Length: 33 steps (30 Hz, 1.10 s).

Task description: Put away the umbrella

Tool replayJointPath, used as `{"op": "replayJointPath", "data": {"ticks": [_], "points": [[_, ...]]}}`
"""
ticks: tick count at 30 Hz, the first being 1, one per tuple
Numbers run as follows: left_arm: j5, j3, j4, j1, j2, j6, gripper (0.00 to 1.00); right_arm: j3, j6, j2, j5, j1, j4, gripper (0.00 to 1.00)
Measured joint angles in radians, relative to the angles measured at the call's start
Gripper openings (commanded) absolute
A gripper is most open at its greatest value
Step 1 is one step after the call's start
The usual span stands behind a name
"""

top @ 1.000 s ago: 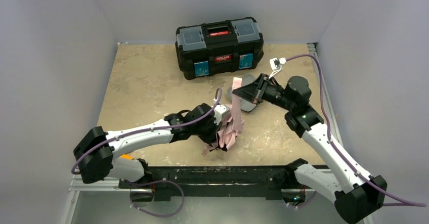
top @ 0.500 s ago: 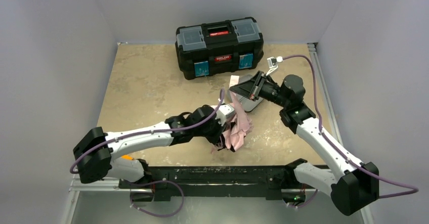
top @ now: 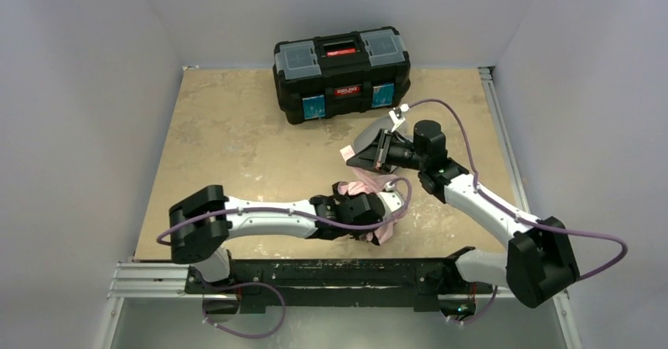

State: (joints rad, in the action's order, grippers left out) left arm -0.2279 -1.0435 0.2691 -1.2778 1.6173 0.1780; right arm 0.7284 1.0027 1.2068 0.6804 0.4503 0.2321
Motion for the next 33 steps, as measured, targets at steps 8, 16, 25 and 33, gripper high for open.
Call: {"op": "replayJointPath", "data": {"ticks": [8,16,25,33], "points": [[-0.29,-0.051,0.033,-0.075,0.151,-0.066,0.0,0.0,0.0,0.119,0.05,0.027,0.039,0.0],[-0.539,-0.129,0.077,-0.127,0.315,-0.092,0.0,-0.05,0.016,0.314,0.074,0.101,0.209,0.0],[-0.571,-0.143,0.114,-0.17,0.354,-0.058,0.51,-0.2,0.019,0.516,0.076,0.101,0.398,0.0],[-0.495,-0.09,0.208,-0.174,0.244,0.067,0.62,-0.263,0.043,0.601,0.092,0.091,0.642,0.0]]}}
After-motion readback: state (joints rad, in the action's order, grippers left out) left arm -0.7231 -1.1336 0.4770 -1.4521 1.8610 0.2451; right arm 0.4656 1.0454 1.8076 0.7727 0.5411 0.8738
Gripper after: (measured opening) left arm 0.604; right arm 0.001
